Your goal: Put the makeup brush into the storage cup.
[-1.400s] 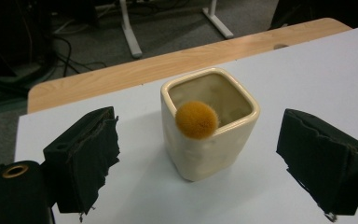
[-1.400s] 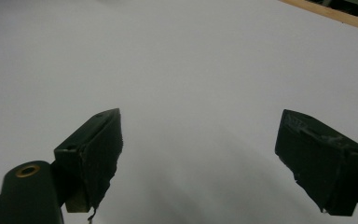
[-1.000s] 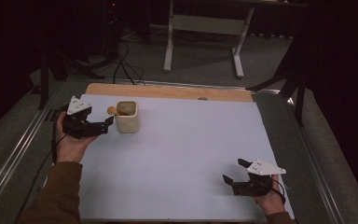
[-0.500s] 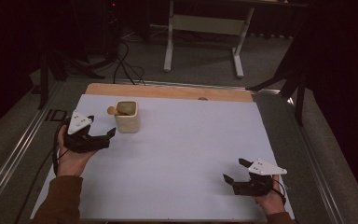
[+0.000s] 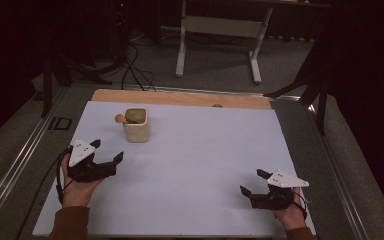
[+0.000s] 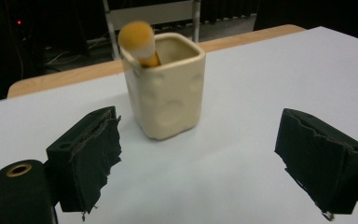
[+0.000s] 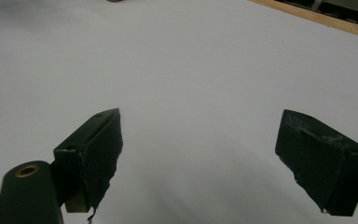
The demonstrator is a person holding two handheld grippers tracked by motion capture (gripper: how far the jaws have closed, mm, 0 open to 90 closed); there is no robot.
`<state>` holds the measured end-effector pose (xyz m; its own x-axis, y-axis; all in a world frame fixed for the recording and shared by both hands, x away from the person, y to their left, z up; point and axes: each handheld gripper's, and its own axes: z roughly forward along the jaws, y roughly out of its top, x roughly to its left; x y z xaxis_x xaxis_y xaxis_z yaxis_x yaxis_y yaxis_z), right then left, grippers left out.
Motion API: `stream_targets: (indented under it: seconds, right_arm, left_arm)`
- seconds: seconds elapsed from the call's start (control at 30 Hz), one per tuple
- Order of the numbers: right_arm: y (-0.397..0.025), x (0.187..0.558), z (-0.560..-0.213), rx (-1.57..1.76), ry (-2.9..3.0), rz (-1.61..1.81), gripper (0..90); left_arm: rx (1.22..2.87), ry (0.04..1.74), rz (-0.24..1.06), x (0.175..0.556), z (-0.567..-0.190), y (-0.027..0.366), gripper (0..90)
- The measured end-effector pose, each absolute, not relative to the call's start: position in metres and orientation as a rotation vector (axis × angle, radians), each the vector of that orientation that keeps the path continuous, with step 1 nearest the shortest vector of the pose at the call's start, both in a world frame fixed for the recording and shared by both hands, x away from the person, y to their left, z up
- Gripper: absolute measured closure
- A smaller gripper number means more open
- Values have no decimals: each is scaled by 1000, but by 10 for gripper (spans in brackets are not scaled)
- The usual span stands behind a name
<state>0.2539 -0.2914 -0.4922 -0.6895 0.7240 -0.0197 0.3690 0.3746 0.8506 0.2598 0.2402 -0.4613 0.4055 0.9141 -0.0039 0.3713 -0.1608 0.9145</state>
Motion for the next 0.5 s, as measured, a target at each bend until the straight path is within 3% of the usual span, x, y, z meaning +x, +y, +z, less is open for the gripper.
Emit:
stream_targets:
  seconds: [0.5]
  right_arm:
    - [-294,254,-491,957,2236,1249,144]
  left_arm:
    - [1706,1121,706,241,-478,240,150]
